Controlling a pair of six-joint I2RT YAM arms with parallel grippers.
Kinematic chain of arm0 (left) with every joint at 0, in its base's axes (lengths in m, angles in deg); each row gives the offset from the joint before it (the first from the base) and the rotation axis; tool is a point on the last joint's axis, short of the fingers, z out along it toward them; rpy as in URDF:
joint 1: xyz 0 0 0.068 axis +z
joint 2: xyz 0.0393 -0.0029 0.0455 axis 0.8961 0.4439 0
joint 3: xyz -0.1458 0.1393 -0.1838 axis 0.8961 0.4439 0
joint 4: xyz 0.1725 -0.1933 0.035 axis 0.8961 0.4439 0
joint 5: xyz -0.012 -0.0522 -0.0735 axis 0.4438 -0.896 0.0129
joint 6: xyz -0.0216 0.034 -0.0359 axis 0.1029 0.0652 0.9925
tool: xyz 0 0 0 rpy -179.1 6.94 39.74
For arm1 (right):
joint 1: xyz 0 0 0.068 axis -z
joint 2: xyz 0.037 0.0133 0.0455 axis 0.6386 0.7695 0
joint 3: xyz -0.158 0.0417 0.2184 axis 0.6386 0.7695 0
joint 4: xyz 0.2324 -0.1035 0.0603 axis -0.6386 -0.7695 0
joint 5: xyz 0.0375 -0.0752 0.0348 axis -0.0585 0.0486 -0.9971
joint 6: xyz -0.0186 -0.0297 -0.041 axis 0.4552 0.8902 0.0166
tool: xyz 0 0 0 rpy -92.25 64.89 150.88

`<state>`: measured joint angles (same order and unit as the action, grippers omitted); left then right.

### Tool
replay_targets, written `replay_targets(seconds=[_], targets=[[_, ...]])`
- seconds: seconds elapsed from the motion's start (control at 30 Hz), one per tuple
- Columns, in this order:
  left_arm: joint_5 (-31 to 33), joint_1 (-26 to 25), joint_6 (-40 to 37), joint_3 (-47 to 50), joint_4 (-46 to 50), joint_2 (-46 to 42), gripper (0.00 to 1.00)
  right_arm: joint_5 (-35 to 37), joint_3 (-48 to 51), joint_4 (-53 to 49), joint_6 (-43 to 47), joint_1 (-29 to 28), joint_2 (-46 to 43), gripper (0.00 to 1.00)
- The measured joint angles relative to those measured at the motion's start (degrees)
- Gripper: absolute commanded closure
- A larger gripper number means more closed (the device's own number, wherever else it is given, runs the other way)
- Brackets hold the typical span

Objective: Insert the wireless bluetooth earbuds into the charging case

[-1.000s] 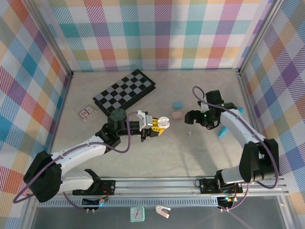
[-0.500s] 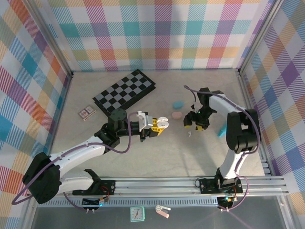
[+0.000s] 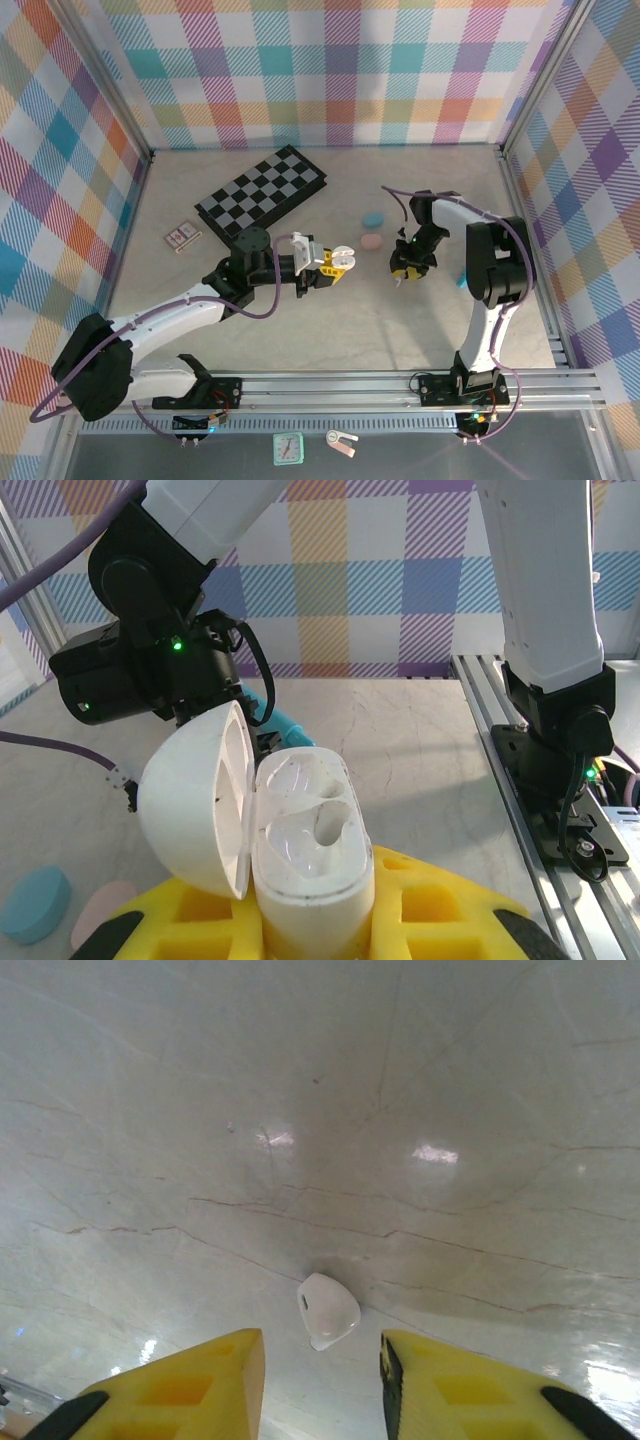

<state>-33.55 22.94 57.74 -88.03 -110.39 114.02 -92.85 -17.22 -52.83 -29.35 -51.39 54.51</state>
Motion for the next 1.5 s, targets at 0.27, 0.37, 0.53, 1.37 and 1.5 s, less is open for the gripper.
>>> replay_targets(seconds=[0.27,0.37,0.53,1.37,1.5], targets=[[-0.07,0.0,0.17,0.0,-0.02,0.0,0.89,0.02,-0.22,0.22,-0.02,-0.35,1.92,0.69],[-0.04,0.0,0.17,0.0,-0.02,0.0,0.89,0.04,-0.24,0.2,-0.02,-0.42,2.34,0.72],[-0.07,0.0,0.2,0.0,-0.02,0.0,0.89,0.52,-0.31,0.17,-0.02,-0.48,2.36,0.76],[2.25,0.0,1.95,-0.66,-2.1,6.36,0.91,8.59,0.22,0.92,0.0,-3.41,-14.71,0.81],[4.17,0.0,2.21,-2.91,-1.4,8.57,0.91,11.96,-2.49,-1.11,-0.04,-5.99,-20.74,0.81]])
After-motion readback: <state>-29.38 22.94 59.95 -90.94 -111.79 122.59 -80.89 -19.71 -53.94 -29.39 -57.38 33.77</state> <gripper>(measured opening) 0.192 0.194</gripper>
